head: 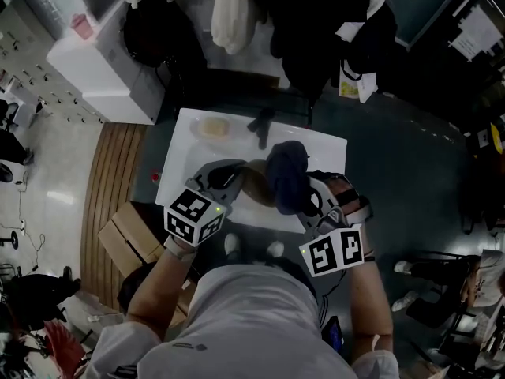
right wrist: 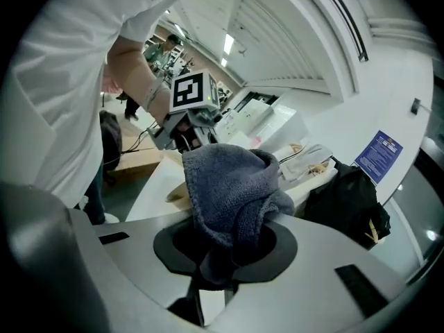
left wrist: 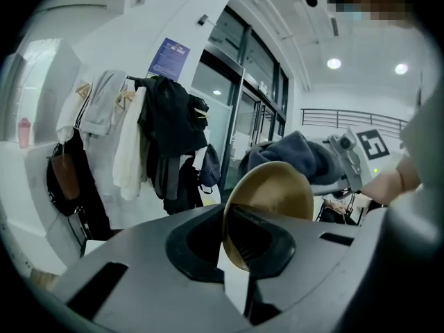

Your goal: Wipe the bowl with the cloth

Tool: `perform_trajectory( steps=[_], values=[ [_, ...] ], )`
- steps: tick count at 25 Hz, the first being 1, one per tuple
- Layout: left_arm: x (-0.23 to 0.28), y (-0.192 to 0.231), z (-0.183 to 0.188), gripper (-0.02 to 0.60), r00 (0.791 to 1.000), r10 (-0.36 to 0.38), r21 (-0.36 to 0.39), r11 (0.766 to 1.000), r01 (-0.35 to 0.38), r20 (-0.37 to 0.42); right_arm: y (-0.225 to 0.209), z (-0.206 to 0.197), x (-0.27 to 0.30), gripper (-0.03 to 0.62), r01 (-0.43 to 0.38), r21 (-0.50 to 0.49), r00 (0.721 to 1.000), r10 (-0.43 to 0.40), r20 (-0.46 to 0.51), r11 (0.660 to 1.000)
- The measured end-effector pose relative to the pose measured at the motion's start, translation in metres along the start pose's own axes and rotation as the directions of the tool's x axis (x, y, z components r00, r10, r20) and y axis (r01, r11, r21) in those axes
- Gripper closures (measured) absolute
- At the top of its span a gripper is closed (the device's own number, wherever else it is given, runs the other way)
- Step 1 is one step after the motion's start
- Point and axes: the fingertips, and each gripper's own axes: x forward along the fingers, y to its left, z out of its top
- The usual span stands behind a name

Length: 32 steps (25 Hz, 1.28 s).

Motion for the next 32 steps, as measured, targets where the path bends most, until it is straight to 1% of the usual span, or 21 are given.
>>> perform_trajectory(
  steps=[2, 5, 7, 10, 14, 16, 18, 20, 22, 23, 25, 28, 30, 32],
  values=[
    [0.001, 0.004, 0.002, 0.565, 1.000, 0.016, -0.041, 0.999, -0.016, 0.006, 0.003, -0.001, 0.000, 0.510, -0.011, 0.005, 1.000, 0.011, 0.000, 1.000],
    [0.001, 0.011, 0.003, 0.565, 0.999, 0.050, -0.080, 0.996, -0.048, 0.014, 0.008, -0.005, 0.000, 0.510, -0.029, 0.026, 1.000, 0.029, -0.001, 0.999],
    [0.001, 0.017, 0.008, 0.565, 0.997, 0.066, -0.122, 0.991, -0.062, 0.031, 0.012, -0.008, 0.001, 0.510, -0.042, 0.041, 0.999, 0.042, 0.001, 0.998],
    [0.001, 0.025, 0.019, 0.565, 0.994, 0.077, -0.200, 0.978, -0.060, 0.075, 0.017, -0.008, 0.003, 0.511, -0.061, 0.080, 0.998, 0.059, 0.023, 0.995],
    [0.001, 0.028, 0.033, 0.565, 0.989, 0.090, -0.241, 0.969, -0.059, 0.118, 0.022, -0.005, 0.006, 0.510, -0.085, 0.130, 0.995, 0.076, 0.071, 0.988],
    [0.000, 0.026, 0.041, 0.565, 0.984, 0.078, -0.270, 0.962, -0.033, 0.159, 0.027, -0.004, 0.007, 0.510, -0.107, 0.158, 0.991, 0.091, 0.101, 0.982],
    [-0.002, 0.022, 0.048, 0.566, 0.977, 0.050, -0.309, 0.951, 0.017, 0.206, 0.032, 0.000, 0.009, 0.510, -0.133, 0.195, 0.983, 0.104, 0.148, 0.972],
    [-0.002, 0.019, 0.053, 0.565, 0.972, 0.015, -0.337, 0.939, 0.066, 0.233, 0.036, 0.006, 0.011, 0.510, -0.157, 0.235, 0.973, 0.109, 0.206, 0.959],
    [-0.002, 0.016, 0.057, 0.566, 0.967, -0.037, -0.361, 0.924, 0.129, 0.251, 0.036, 0.013, 0.013, 0.511, -0.188, 0.276, 0.957, 0.112, 0.269, 0.943],
    [-0.003, 0.013, 0.059, 0.566, 0.961, -0.076, -0.375, 0.910, 0.176, 0.264, 0.036, 0.017, 0.014, 0.510, -0.207, 0.294, 0.946, 0.115, 0.303, 0.933],
    [-0.005, 0.006, 0.065, 0.566, 0.939, -0.171, -0.399, 0.871, 0.285, 0.297, 0.036, 0.025, 0.016, 0.510, -0.252, 0.319, 0.922, 0.126, 0.366, 0.914],
    [-0.011, -0.008, 0.070, 0.566, 0.892, -0.316, -0.388, 0.815, 0.429, 0.323, 0.041, 0.038, 0.018, 0.510, -0.329, 0.328, 0.881, 0.162, 0.445, 0.886],
    [-0.016, -0.018, 0.072, 0.566, 0.851, -0.420, -0.355, 0.780, 0.516, 0.315, 0.045, 0.044, 0.019, 0.511, -0.380, 0.331, 0.852, 0.187, 0.489, 0.864],
    [-0.023, -0.031, 0.073, 0.566, 0.803, -0.521, -0.315, 0.740, 0.594, 0.290, 0.047, 0.049, 0.021, 0.510, -0.426, 0.332, 0.823, 0.209, 0.528, 0.841]
  ],
)
